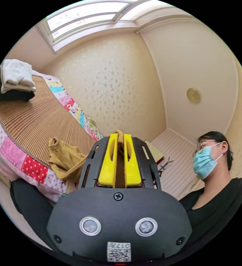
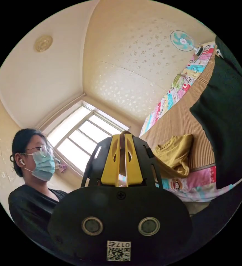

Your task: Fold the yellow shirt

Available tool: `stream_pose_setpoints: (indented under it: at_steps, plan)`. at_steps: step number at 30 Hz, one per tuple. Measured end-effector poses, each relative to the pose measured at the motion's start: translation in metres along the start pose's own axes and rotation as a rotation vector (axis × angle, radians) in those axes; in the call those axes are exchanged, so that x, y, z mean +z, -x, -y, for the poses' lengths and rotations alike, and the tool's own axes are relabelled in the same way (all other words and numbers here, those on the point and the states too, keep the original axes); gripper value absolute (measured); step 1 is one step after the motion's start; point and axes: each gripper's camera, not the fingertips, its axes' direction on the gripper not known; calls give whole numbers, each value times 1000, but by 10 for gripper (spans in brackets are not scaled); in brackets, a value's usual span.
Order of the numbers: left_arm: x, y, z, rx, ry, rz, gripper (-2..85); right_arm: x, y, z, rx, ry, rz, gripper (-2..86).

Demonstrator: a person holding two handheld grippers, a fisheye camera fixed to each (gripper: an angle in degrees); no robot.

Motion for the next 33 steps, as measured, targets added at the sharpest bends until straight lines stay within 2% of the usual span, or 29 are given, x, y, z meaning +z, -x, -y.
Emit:
stream_pose_setpoints:
  at_steps: [1, 3, 11, 18, 20, 22, 25, 29, 33]
  plan:
    - [15, 9, -2, -22, 35, 97, 43, 14, -9, 0, 37, 28, -149, 18]
    - [41, 31, -5, -100, 82, 203, 43, 39, -24, 1, 95, 70, -297, 21]
    - [129, 122, 16, -347, 91, 247, 45, 161, -49, 28, 98, 10, -595, 28]
    - [197, 140, 45, -297, -27, 341, 51, 295, -40, 39, -119, -43, -814, 34]
    - [219, 158, 47, -304, -24, 354, 80, 333, -46, 42, -187, 16, -894, 38]
    - [242, 184, 41, -330, -36, 356, 135, 389, -74, 40, -240, 168, -1030, 48]
    - [255, 190, 36, -278, -31, 395, 152, 425, -93, 29, -253, 262, -1047, 75]
    - [262, 168, 25, -122, 15, 471, 151, 425, -70, 15, -307, 151, -1014, 129]
    - [285, 145, 6, 61, 86, 471, 126, 438, -42, -1, -407, 142, -930, 116]
